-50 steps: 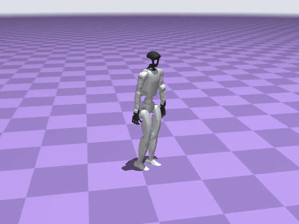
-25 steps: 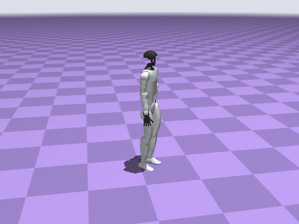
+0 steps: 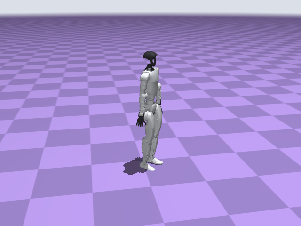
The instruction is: In place motions
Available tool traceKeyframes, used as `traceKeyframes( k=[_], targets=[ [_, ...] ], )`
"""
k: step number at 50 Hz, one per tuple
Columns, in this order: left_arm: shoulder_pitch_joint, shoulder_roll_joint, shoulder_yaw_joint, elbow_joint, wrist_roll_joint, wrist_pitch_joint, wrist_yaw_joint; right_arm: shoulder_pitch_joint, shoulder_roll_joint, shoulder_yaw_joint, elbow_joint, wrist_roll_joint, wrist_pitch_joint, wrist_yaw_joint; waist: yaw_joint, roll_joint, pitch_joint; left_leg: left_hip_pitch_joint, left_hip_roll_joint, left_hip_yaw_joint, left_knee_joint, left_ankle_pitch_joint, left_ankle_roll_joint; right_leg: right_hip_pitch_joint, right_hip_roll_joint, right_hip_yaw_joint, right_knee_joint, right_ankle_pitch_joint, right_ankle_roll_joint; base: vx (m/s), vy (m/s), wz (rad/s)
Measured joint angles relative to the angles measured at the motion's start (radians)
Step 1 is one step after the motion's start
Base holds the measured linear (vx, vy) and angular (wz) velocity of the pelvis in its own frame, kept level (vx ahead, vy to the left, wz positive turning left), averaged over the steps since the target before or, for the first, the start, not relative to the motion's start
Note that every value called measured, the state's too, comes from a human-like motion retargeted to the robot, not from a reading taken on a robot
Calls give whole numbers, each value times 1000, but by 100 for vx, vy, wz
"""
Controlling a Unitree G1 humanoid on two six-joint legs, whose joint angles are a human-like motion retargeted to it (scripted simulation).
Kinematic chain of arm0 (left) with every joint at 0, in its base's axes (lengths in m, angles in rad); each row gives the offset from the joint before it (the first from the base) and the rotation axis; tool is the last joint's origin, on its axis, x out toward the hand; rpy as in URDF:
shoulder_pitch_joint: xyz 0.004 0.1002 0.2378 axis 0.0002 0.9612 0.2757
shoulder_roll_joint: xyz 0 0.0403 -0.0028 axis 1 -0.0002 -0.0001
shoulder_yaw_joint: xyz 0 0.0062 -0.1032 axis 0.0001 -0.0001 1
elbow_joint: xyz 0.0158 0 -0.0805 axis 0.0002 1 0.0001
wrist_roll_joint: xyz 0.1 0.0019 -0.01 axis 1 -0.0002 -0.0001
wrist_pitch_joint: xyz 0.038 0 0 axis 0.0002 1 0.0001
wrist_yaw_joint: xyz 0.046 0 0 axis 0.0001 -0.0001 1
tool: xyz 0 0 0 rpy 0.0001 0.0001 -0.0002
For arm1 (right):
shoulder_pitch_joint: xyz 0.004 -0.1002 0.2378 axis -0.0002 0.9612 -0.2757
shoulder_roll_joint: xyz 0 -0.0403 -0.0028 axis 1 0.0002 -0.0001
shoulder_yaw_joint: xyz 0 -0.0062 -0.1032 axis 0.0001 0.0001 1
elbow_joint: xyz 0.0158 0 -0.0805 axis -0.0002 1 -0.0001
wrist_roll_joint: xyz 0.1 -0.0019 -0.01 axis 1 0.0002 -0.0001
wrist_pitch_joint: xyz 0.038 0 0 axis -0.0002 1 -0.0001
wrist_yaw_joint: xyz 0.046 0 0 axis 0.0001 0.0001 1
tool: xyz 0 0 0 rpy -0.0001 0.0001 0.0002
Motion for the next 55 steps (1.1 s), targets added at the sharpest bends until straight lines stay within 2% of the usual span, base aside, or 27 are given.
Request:
traceKeyframes(
  k=[17, 23, 25, 28, 30, 33, 37, 47, 51, 55],
  targets=[
    [28, 5, -6, 34, 30, 6, 1, -35, 5, 37, -101, -12, -14, 19, -8, -41, 27, -80, -19, -16, 242, -77, 35, -7, -33, 62, 19, 37, -13, -4, -1, -6],
    [32, 5, 5, 37, 18, 6, 1, -43, -11, 32, -104, -11, -16, 19, -7, -54, 18, -137, -100, -219, 332, -63, 105, -40, -58, 95, 26, 51, 1, 1, 2, -22],
    [34, 8, 9, 37, 17, 7, -1, -43, -15, 34, -101, -9, -15, 21, 12, -56, 23, -125, -134, -346, 316, -72, 95, -47, -55, 125, 27, 60, 7, 6, 4, -94],
    [39, 15, 17, 40, 16, 7, 1, -48, -18, 37, -96, -10, -13, 25, 52, -52, 33, -82, -147, -479, 240, -59, 48, -58, -37, 176, 29, 74, 13, 9, 6, -124],
    [39, 19, 18, 46, 11, 7, 3, -52, -21, 34, -96, -17, -14, 31, 54, -49, 33, -70, -120, -443, 204, -58, 27, -66, -33, 191, 28, 80, 20, 10, 6, -84],
    [35, 23, 15, 65, 2, 12, 3, -50, -23, 32, -115, -33, -22, 37, 3, -40, 27, -58, -83, -347, 139, -32, 38, -79, -29, 187, 28, 79, 21, 7, 7, -41],
    [11, 26, 0, 74, 6, 16, 1, -55, -29, 25, -130, -40, -37, 25, -10, -24, 39, -47, -47, -245, 69, -7, 20, -123, -10, 244, 58, 78, 14, 0, 14, -117],
    [-27, 73, -71, 37, 23, 14, -5, -51, -30, 36, -109, -40, -30, 44, -80, -8, 76, -4, 1, 58, -62, 26, 7, -245, 84, 402, 103, 104, -59, -17, 14, -169],
    [-16, 90, -68, 33, 25, 13, -4, -43, -36, 39, -90, -45, -26, 45, -112, 4, 81, -1, 35, 195, -66, 4, 15, -282, 63, 271, 99, 47, -123, -39, 13, -231],
    [4, 99, -66, 28, 27, 10, 2, -49, -53, 24, -62, -45, -14, 46, -115, 7, 92, 23, 56, 351, -70, -34, 21, -301, 25, 104, 99, -6, -145, -49, 15, -276]
  ],
)
